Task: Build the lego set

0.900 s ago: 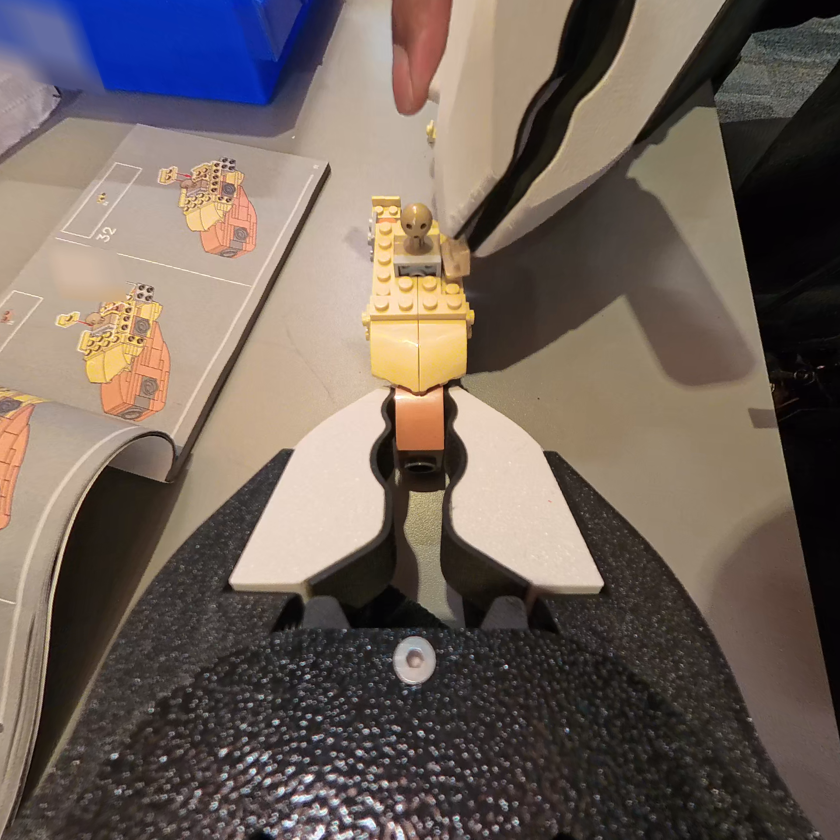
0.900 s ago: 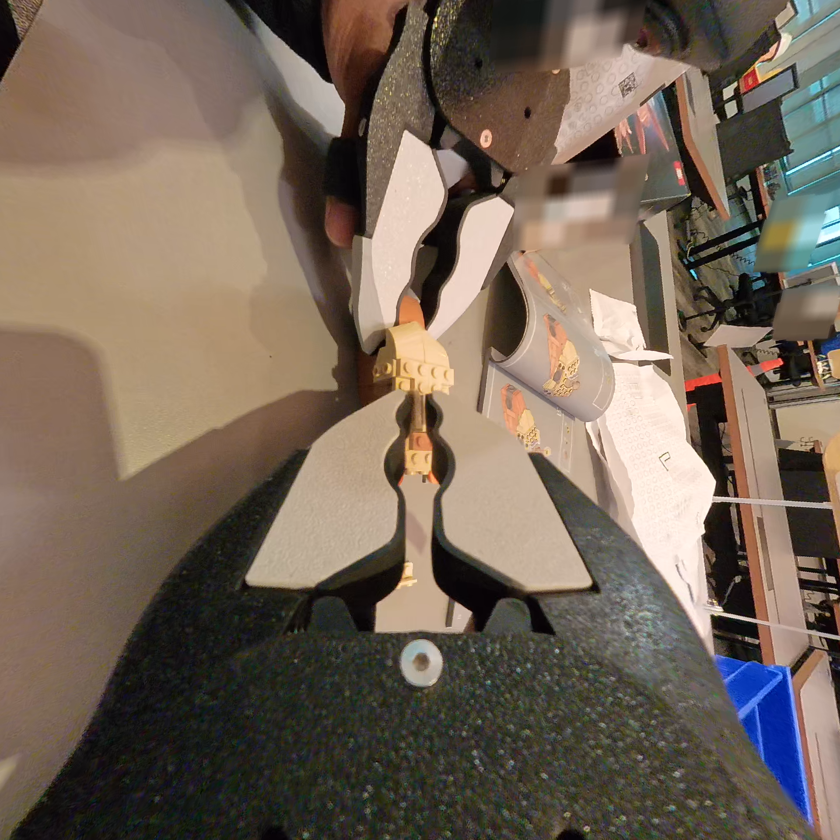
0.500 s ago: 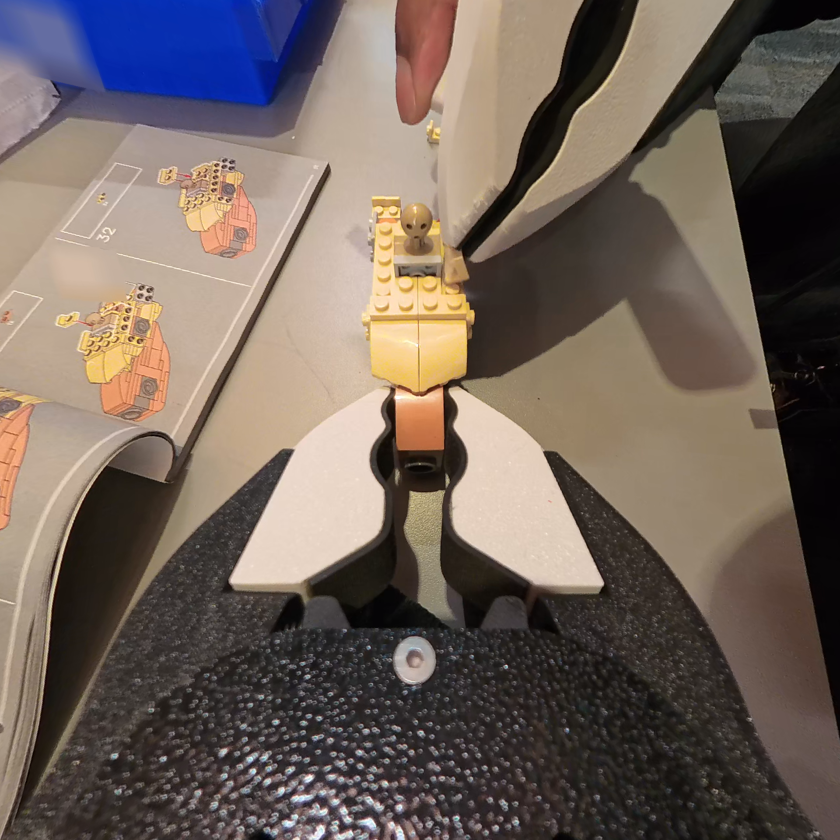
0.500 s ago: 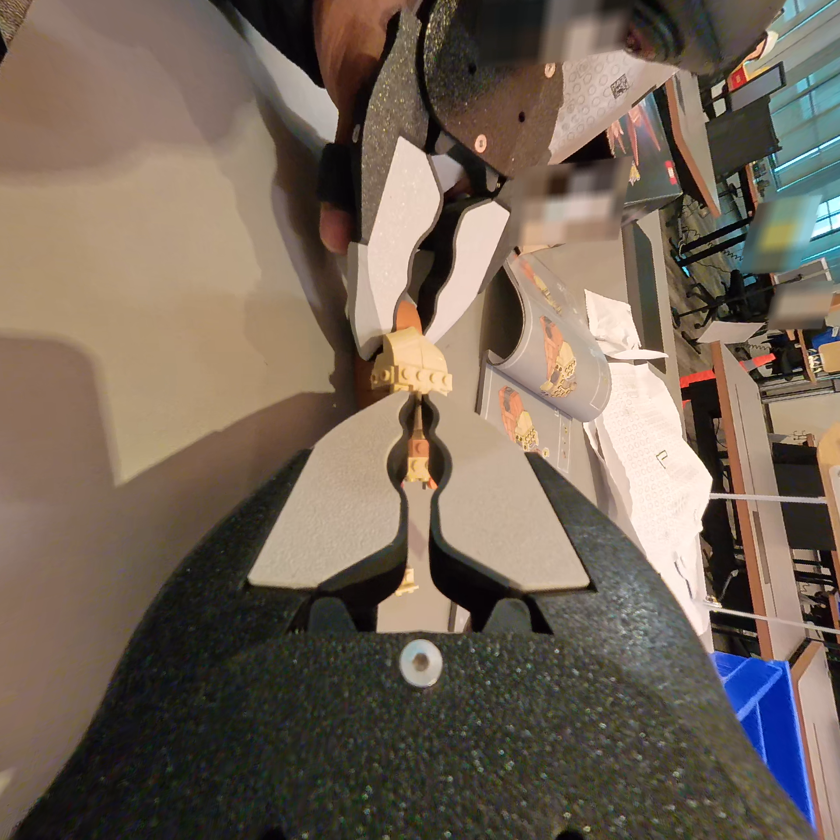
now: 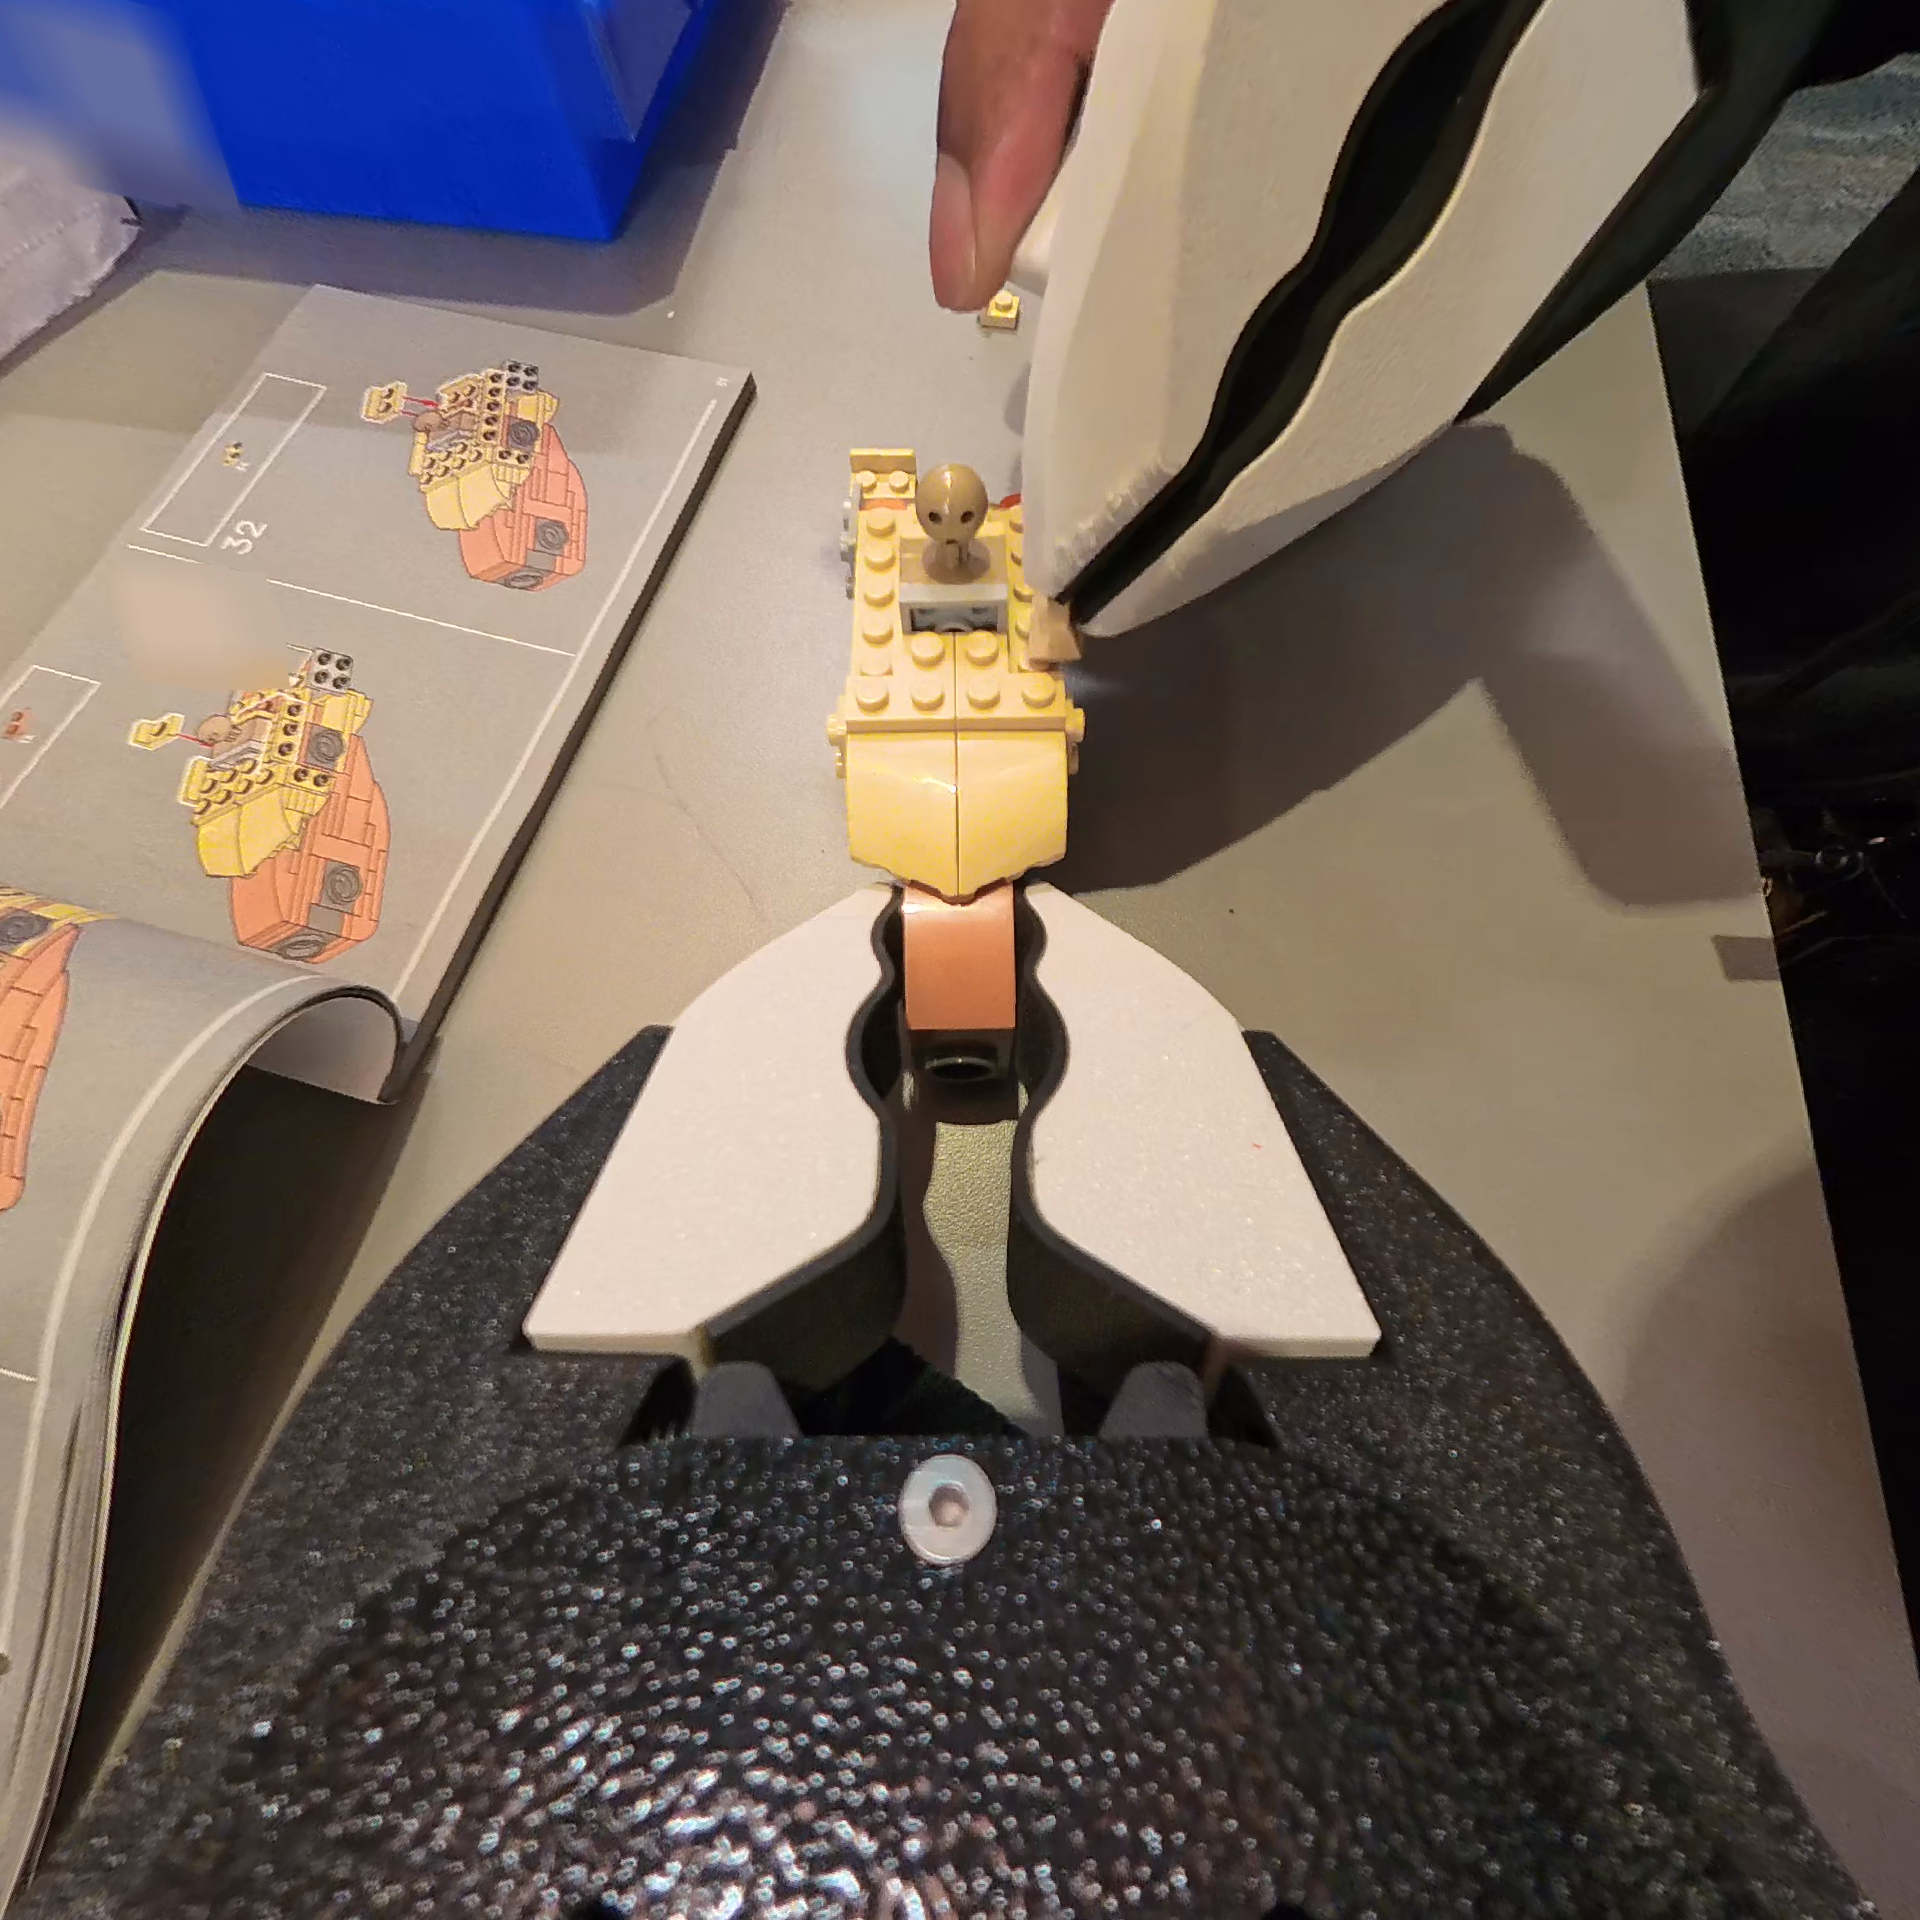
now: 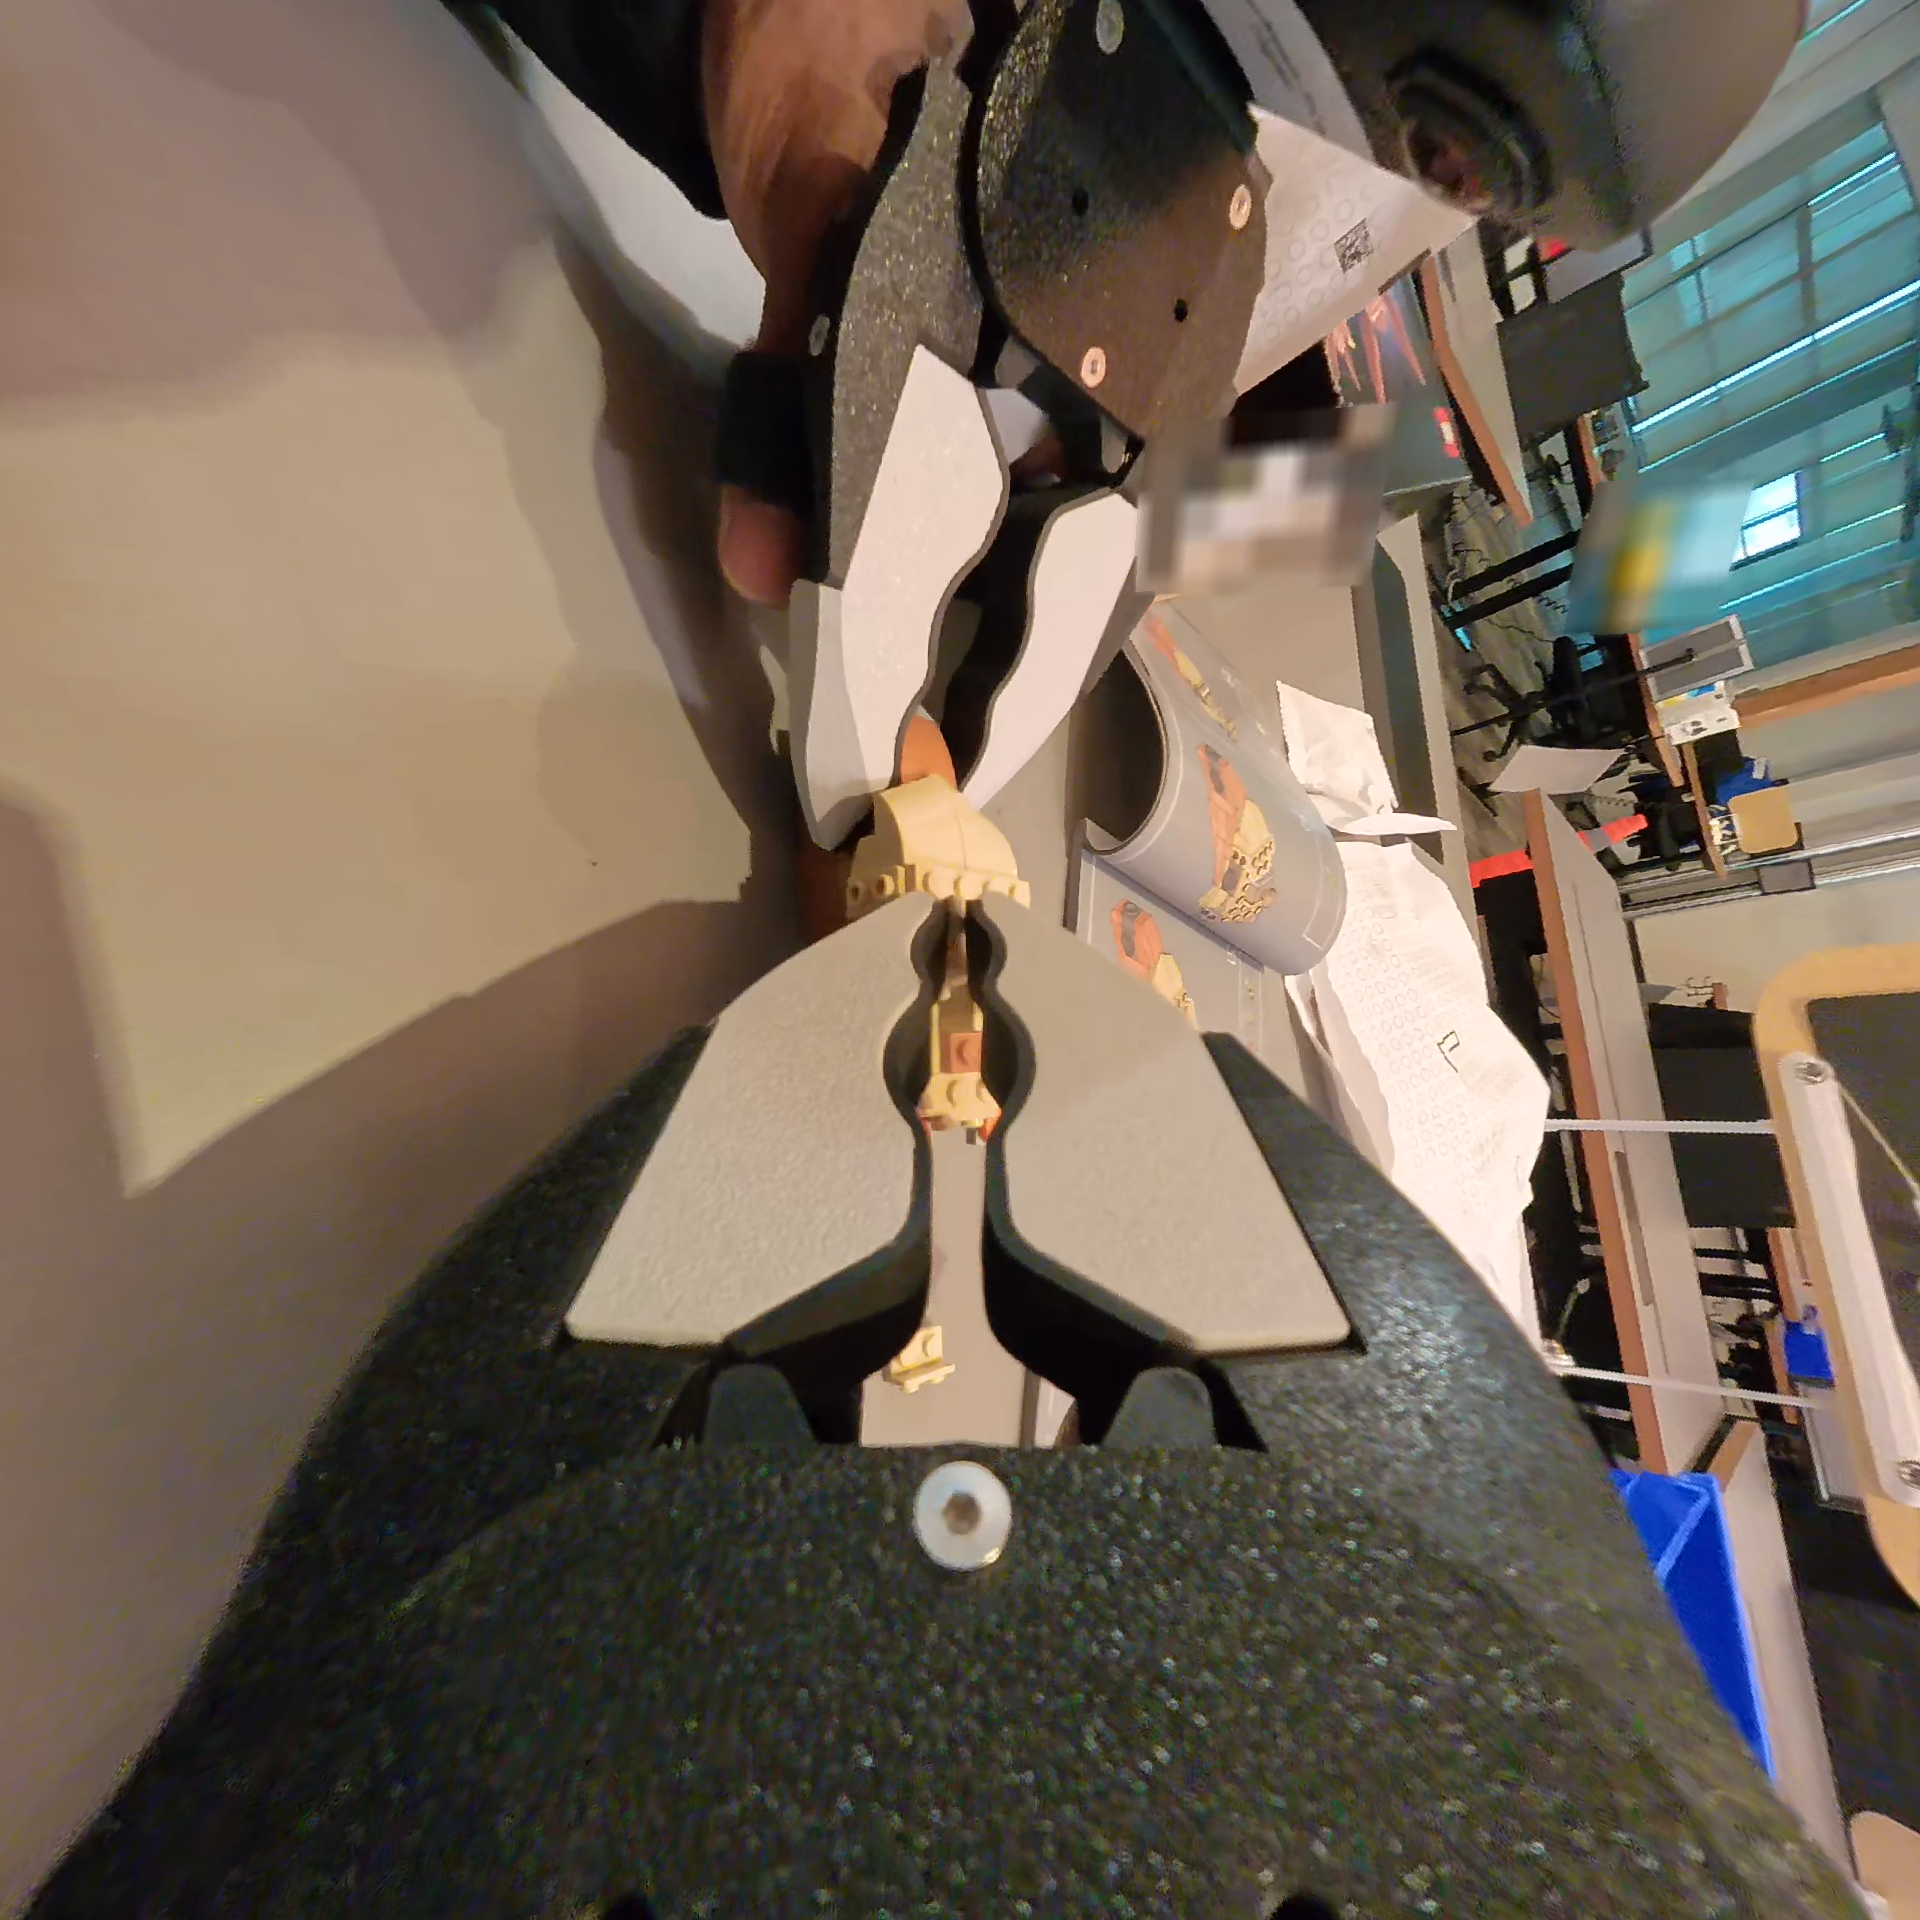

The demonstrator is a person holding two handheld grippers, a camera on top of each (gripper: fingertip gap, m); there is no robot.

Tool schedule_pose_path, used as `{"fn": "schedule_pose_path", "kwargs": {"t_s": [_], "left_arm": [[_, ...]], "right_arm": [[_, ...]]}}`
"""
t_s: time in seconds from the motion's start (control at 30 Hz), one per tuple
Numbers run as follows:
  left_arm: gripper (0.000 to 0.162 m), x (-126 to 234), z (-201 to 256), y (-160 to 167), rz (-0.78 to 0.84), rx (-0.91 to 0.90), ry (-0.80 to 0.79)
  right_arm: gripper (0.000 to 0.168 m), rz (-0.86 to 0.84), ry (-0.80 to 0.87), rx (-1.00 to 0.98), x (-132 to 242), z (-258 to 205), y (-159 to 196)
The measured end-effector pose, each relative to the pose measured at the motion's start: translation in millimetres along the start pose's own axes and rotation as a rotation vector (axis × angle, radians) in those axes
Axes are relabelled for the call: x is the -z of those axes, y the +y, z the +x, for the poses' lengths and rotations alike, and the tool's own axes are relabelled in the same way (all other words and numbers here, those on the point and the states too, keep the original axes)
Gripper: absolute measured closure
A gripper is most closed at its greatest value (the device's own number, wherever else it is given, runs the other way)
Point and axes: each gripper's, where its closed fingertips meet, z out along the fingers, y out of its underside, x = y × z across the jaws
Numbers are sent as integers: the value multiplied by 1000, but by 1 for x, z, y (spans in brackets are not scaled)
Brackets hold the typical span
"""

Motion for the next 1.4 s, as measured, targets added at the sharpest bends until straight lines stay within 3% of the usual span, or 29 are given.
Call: {"fn": "schedule_pose_path", "kwargs": {"t_s": [1.4], "left_arm": [[145,0,0,0,1,8,2]], "right_arm": [[166,119,94,20,7,-1,4]]}}
